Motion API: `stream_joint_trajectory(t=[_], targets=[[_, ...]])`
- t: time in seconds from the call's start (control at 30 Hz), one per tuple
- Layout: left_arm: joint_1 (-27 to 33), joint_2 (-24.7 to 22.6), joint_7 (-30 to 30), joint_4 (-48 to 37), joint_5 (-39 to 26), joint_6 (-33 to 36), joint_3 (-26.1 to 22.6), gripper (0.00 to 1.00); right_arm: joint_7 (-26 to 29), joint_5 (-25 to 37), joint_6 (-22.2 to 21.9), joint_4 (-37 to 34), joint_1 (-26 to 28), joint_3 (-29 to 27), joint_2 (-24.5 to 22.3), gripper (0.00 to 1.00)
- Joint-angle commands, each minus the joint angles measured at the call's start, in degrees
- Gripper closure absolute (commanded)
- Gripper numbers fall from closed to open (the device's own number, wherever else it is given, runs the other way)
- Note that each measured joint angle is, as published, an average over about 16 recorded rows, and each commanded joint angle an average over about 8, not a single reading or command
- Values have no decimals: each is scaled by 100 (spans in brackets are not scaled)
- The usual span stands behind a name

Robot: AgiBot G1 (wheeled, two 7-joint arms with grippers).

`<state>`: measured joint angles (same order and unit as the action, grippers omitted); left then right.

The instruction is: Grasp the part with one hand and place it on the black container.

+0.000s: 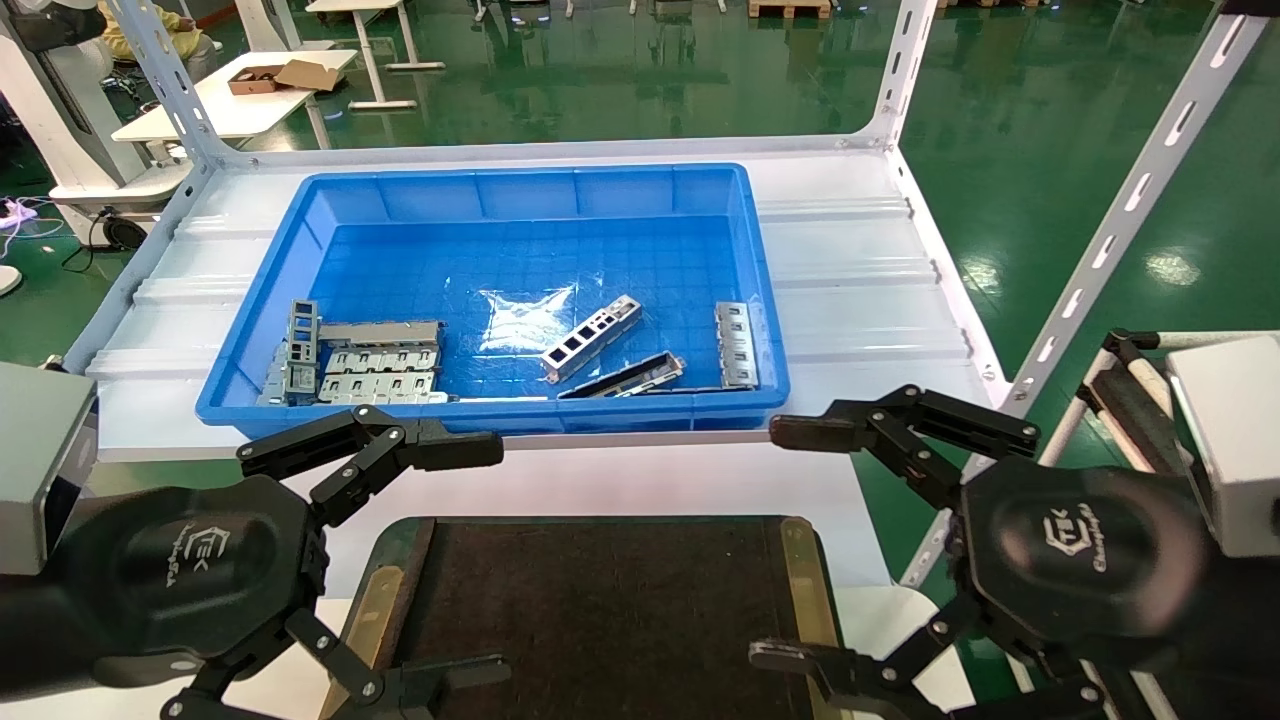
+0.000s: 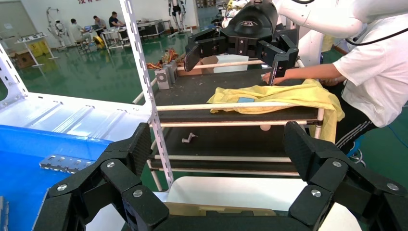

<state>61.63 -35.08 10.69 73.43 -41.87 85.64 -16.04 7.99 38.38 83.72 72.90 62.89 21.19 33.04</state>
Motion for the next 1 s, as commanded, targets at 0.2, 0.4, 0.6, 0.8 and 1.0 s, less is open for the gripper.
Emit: stream_joint_trajectory(t=[0.2, 0.4, 0.6, 0.8, 1.0], targets=[[0, 0, 0, 0, 0, 0, 0, 0, 0, 0, 0, 0, 0, 0, 0, 0], [0, 0, 0, 0, 0, 0, 0, 0, 0, 0, 0, 0, 0, 0, 0, 0], [0, 0, 0, 0, 0, 0, 0, 0, 0, 0, 0, 0, 0, 0, 0, 0], [0, 0, 0, 0, 0, 0, 0, 0, 0, 0, 0, 0, 0, 0, 0, 0], [0, 0, 0, 0, 0, 0, 0, 0, 0, 0, 0, 0, 0, 0, 0, 0]])
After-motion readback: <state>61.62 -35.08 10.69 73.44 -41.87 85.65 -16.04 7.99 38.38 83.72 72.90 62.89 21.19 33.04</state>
